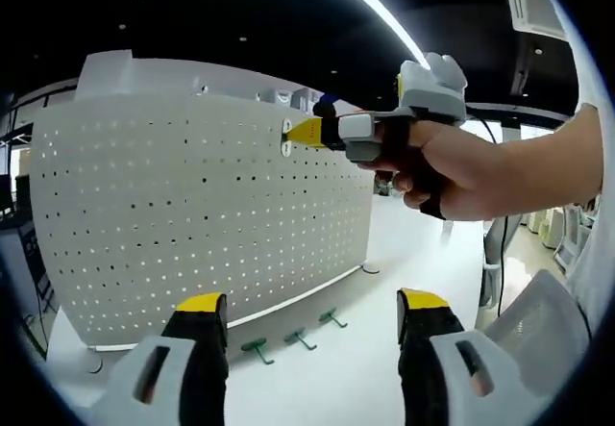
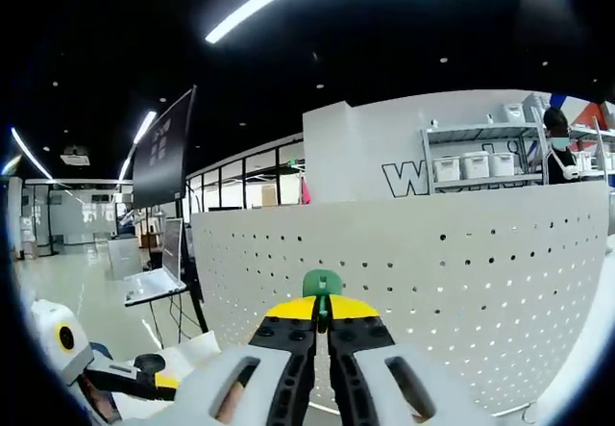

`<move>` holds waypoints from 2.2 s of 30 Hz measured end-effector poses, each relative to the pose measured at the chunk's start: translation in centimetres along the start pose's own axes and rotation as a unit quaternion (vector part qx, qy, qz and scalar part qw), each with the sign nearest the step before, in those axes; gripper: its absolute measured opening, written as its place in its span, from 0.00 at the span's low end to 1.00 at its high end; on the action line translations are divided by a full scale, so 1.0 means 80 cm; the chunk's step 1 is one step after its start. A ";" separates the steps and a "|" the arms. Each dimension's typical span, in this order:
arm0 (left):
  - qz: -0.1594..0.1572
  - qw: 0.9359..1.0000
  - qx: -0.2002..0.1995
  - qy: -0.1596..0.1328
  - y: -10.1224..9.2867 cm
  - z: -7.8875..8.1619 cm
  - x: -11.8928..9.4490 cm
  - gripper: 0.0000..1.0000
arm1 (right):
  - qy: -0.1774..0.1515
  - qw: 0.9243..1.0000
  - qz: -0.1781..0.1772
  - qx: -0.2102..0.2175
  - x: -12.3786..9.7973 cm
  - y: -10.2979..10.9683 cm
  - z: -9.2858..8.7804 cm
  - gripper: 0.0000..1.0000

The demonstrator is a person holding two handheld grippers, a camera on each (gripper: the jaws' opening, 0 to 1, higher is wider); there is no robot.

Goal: Insert the hook assembly into the mounting plate slot until the hook locks in place.

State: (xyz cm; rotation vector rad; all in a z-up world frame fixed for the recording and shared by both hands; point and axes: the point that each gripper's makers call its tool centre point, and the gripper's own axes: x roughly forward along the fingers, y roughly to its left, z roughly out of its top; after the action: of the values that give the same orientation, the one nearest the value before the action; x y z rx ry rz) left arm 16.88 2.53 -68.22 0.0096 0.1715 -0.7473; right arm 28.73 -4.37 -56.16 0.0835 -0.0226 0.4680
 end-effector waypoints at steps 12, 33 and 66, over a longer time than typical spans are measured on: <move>-0.001 1.000 -0.003 0.000 0.000 -0.002 0.000 0.74 | -0.012 1.000 -0.021 -0.001 0.021 -0.010 0.010 0.00; 0.003 1.000 -0.010 0.001 0.000 -0.008 -0.005 0.74 | -0.035 0.998 -0.041 -0.032 0.067 -0.010 0.028 0.00; 0.012 1.000 -0.025 0.013 0.009 -0.021 -0.008 0.73 | -0.023 0.996 -0.050 -0.074 0.095 -0.017 0.014 0.01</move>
State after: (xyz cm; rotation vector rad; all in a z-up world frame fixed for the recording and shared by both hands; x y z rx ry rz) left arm 16.68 3.61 -69.81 -0.0258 0.2134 -0.7191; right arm 36.13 -2.27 -54.81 -0.0492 -0.0975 0.3627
